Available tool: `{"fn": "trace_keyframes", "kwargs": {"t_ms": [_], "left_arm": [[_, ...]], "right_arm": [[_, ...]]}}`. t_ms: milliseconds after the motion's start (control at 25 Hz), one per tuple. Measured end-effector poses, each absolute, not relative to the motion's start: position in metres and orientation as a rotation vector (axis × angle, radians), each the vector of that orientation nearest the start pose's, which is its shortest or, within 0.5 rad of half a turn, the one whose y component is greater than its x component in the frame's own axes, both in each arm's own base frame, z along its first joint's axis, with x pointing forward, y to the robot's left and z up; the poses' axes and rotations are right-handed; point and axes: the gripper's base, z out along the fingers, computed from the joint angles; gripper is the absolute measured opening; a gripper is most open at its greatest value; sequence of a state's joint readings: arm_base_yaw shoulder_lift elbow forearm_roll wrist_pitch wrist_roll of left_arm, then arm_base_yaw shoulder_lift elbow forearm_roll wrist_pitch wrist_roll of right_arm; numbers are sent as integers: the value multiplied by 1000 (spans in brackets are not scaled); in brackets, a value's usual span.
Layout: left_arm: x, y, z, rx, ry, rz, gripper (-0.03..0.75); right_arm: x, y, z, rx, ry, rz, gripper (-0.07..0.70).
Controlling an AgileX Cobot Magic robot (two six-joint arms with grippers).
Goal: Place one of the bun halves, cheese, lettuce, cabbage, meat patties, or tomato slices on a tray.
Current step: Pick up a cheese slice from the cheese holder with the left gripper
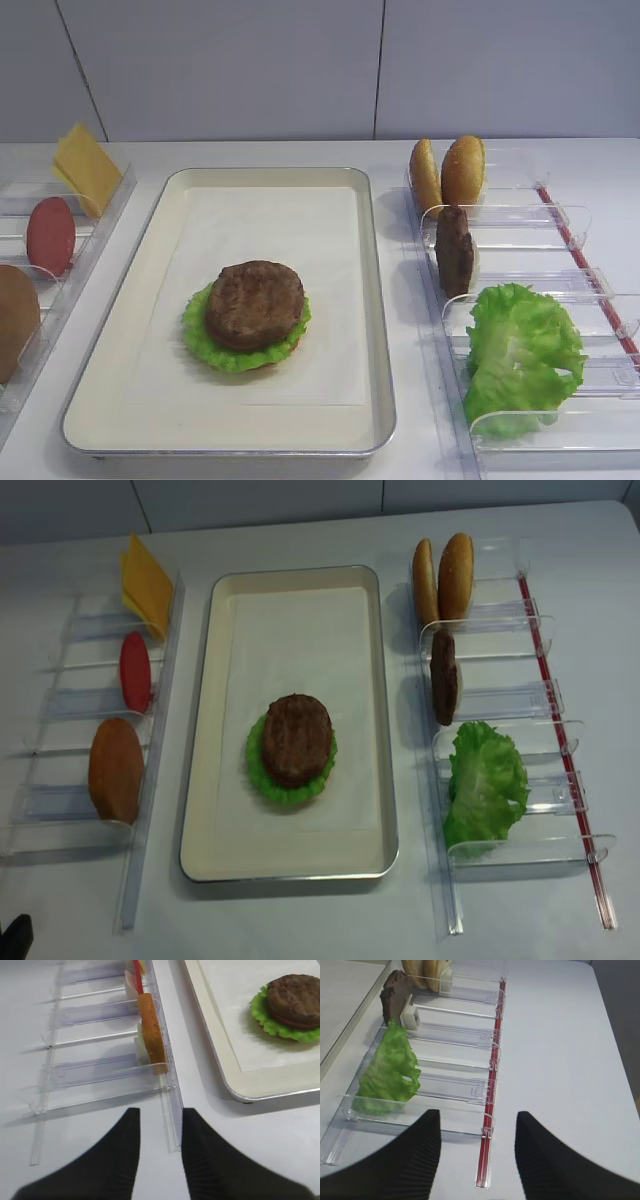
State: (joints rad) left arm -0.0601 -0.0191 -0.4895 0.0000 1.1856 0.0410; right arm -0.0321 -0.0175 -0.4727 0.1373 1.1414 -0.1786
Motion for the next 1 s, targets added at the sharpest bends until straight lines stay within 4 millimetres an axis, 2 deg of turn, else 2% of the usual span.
{"fn": "trace_keyframes", "kwargs": {"t_ms": [440,520,640,760,920,1000], "left_arm": [[-12,1,264,100,2158,-16,225],[-12,2,264,80,2159,-10,257],[-9,3,268,56,2182,-2,375],[2,2,275,20,2258,-18,442],[25,0,298,8,2356,-39,433],[43,-3,312,9,2419,-52,432]], "right_arm": [[-8,12,264,-168,2120,42,344],[-8,12,264,-168,2120,42,344],[-8,12,264,-168,2120,42,344],[-8,12,264,-168,2120,42,344],[-8,12,264,-168,2120,42,344],[-8,12,264,-168,2120,42,344]]}}
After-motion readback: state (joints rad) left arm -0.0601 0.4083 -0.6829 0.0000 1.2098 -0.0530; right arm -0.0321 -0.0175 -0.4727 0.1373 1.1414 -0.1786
